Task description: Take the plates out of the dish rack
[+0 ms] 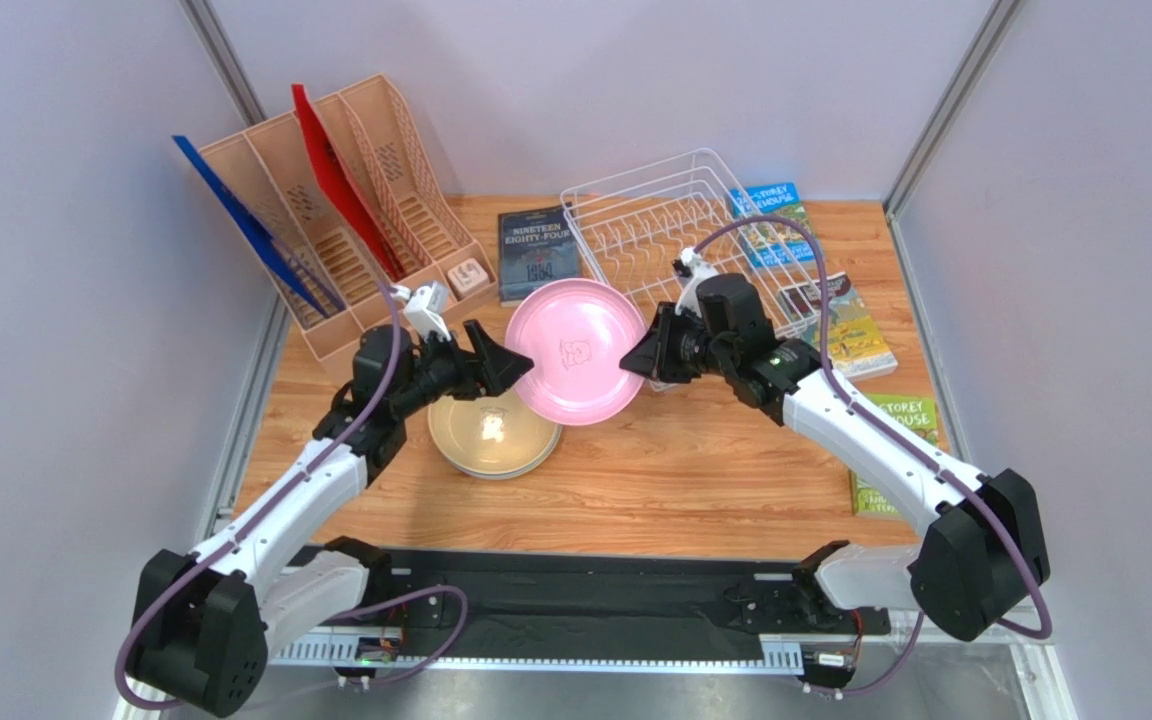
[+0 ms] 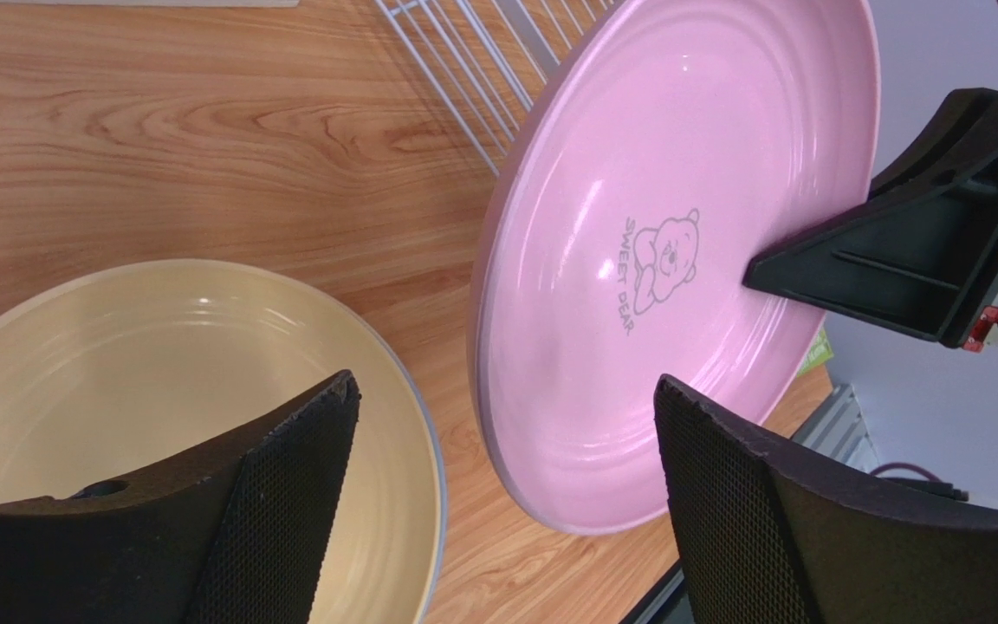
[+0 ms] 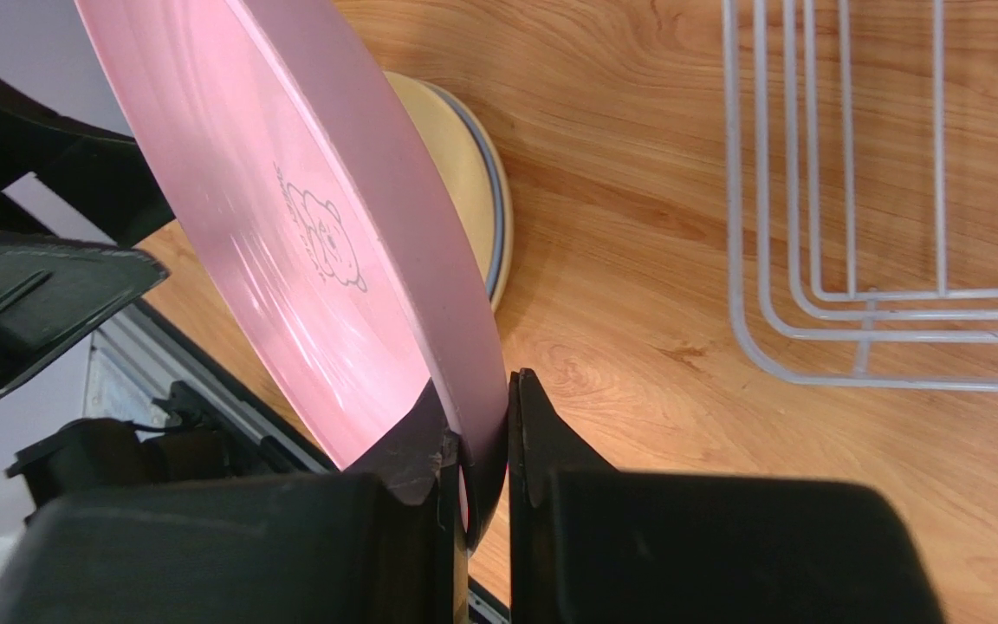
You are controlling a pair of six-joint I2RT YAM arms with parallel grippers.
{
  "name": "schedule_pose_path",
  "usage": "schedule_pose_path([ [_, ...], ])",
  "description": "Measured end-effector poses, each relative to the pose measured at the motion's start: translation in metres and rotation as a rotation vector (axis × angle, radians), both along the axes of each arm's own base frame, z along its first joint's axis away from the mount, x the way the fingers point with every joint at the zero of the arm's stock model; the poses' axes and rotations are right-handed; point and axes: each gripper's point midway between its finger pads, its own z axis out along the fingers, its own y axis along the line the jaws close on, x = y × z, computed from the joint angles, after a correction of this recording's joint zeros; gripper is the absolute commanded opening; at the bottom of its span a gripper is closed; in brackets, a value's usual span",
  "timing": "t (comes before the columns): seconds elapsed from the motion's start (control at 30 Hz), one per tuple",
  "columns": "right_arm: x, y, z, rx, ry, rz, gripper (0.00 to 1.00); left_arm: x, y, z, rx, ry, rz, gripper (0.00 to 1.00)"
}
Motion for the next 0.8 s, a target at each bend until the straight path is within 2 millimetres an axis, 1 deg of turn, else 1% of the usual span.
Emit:
schedule_pose_path([
  [0.03,-0.001,0.002,0.001,0.011,0.003,0.008,0.02,0.0,-0.001,-0.001,-0.002,0.001,0.001,0.72],
  [0.07,-0.002,0.004,0.003,0.023,0.005,0.017,0.02,0.001,-0.001,-0.002,-0.002,0.003,0.001,0.6],
  [0.13,-0.005,0.008,0.005,0.042,0.01,0.033,0.03,0.002,-0.002,-0.003,-0.003,0.009,0.004,0.46],
  [0.17,-0.006,0.009,0.006,0.048,0.013,0.039,0.04,0.003,-0.002,-0.004,0.0,0.011,0.008,0.36],
  [0.2,-0.007,0.01,0.007,0.055,0.018,0.046,0.1,0.003,-0.002,-0.005,0.001,0.014,0.011,0.29],
  [0.23,-0.008,0.011,0.007,0.06,0.021,0.051,0.2,0.004,-0.002,-0.007,0.006,0.013,0.012,0.23],
  [0.27,-0.008,0.011,0.007,0.061,0.024,0.051,0.28,0.004,-0.002,-0.007,0.005,0.015,0.013,0.11],
  [0.3,-0.009,0.011,0.007,0.064,0.029,0.052,0.36,0.004,-0.002,-0.007,0.006,0.016,0.015,0.04],
  [0.33,-0.01,0.012,0.007,0.068,0.034,0.053,0.42,0.005,-0.001,-0.008,0.008,0.018,0.021,0.0],
  [0.37,-0.01,0.013,0.007,0.075,0.036,0.059,0.5,0.005,0.001,-0.01,0.022,0.014,0.027,0.0],
  [0.4,-0.01,0.015,0.009,0.083,0.035,0.063,0.61,0.005,0.002,-0.012,0.027,0.022,0.03,0.0],
  [0.43,-0.01,0.016,0.01,0.091,0.036,0.063,0.65,0.005,0.002,-0.013,0.031,0.027,0.033,0.0],
  [0.47,-0.01,0.016,0.011,0.095,0.033,0.066,0.67,0.005,0.004,-0.015,0.04,0.031,0.038,0.0],
  [0.5,-0.01,0.017,0.011,0.099,0.034,0.066,0.73,0.004,0.005,-0.016,0.045,0.034,0.042,0.0],
  [0.53,-0.01,0.017,0.012,0.099,0.031,0.068,0.76,0.004,0.007,-0.018,0.055,0.037,0.054,0.0],
  [0.7,-0.006,0.015,0.006,0.073,0.031,0.051,0.78,-0.001,0.022,-0.018,0.097,0.04,0.117,0.0],
  [0.8,-0.002,0.006,0.001,0.021,0.027,0.016,0.78,-0.007,0.038,-0.018,0.137,0.044,0.185,0.0],
])
